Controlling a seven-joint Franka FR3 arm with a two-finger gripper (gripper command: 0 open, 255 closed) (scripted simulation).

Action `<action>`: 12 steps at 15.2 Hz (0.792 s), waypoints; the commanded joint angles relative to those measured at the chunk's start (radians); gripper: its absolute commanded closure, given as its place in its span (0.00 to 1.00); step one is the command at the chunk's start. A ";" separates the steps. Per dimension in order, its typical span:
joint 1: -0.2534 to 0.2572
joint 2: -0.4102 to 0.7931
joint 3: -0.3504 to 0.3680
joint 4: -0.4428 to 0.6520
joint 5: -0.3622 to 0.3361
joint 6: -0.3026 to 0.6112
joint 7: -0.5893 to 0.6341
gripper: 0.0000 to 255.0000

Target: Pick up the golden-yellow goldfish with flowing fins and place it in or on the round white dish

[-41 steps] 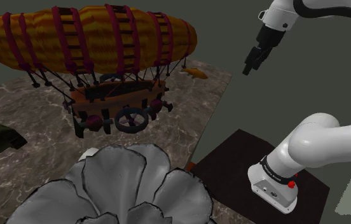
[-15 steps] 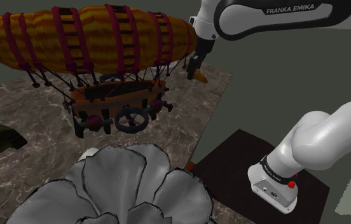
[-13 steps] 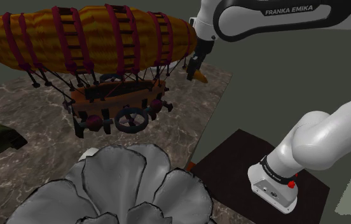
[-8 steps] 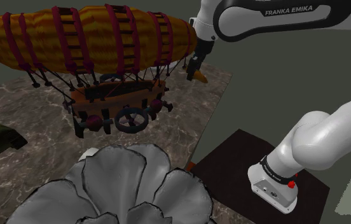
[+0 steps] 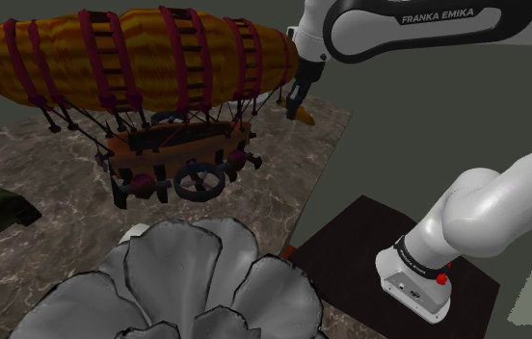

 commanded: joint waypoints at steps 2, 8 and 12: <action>0.000 0.000 0.000 0.000 0.000 0.000 0.000 1.00; 0.000 -0.007 -0.002 0.074 0.002 -0.081 -0.006 1.00; -0.001 -0.008 -0.003 0.127 0.003 -0.134 -0.010 1.00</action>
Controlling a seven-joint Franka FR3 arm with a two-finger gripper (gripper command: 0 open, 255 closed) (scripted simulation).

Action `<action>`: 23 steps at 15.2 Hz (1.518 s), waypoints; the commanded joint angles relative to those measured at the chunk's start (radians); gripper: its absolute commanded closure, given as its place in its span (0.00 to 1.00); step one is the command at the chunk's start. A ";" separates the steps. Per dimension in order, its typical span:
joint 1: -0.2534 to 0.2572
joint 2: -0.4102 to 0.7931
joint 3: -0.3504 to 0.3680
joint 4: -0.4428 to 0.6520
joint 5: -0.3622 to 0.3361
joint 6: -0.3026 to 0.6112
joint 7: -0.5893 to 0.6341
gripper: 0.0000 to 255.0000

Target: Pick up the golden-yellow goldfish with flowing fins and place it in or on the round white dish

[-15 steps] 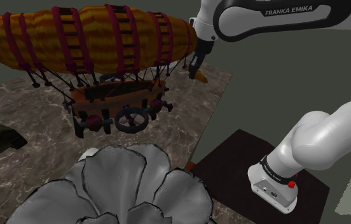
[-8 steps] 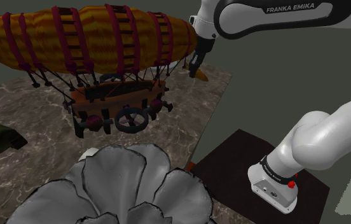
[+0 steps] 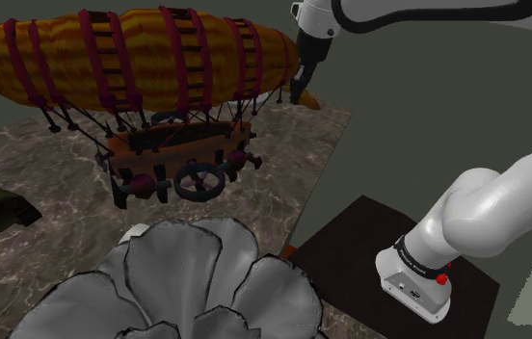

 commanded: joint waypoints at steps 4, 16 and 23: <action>-0.001 0.001 -0.001 0.069 0.000 -0.068 -0.004 1.00; -0.005 0.301 0.016 0.454 -0.043 -0.158 0.014 1.00; 0.024 0.650 0.022 0.915 -0.100 -0.276 0.026 1.00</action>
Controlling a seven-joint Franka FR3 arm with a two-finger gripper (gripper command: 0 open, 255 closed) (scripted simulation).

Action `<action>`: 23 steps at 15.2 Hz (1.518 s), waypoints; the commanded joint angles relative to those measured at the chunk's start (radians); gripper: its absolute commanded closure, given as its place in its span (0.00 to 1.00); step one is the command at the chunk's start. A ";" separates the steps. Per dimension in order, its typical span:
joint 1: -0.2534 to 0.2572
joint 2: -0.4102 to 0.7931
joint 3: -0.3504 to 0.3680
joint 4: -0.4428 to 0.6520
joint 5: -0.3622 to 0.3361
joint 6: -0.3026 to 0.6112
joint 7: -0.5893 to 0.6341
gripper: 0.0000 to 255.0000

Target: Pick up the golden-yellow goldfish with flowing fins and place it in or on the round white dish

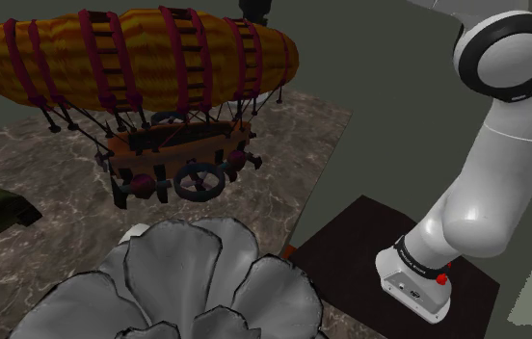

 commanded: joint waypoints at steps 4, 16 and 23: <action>0.015 0.129 -0.003 0.162 -0.019 -0.033 0.000 1.00; 0.000 0.079 -0.004 -0.060 -0.013 0.138 0.013 1.00; 0.000 0.080 -0.004 -0.060 -0.013 0.138 0.013 0.00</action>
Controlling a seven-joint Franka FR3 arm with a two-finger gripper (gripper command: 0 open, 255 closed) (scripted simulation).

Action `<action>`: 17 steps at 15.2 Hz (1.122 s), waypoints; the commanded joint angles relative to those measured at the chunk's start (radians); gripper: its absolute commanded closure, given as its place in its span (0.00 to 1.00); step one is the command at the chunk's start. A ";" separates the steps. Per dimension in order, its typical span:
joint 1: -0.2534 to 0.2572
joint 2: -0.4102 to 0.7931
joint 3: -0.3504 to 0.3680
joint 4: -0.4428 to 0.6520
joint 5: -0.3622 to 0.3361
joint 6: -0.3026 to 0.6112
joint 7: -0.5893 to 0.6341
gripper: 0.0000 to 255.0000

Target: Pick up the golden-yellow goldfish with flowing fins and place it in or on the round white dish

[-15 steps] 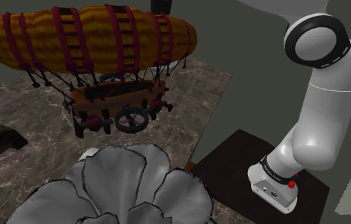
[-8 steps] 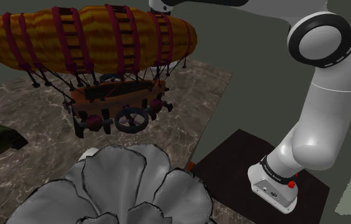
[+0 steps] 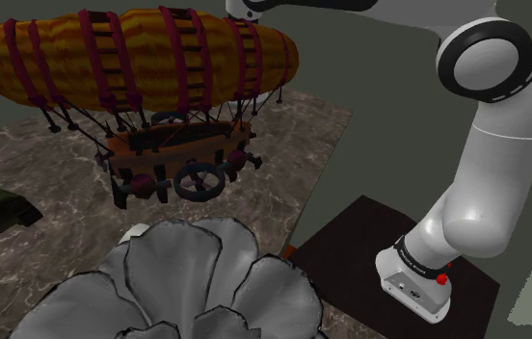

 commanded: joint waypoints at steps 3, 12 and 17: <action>0.000 0.000 0.000 0.000 0.000 0.000 0.000 0.00; 0.014 0.022 0.003 0.162 -0.003 -0.140 -0.004 0.00; 0.014 0.022 0.003 0.162 -0.003 -0.140 -0.004 0.00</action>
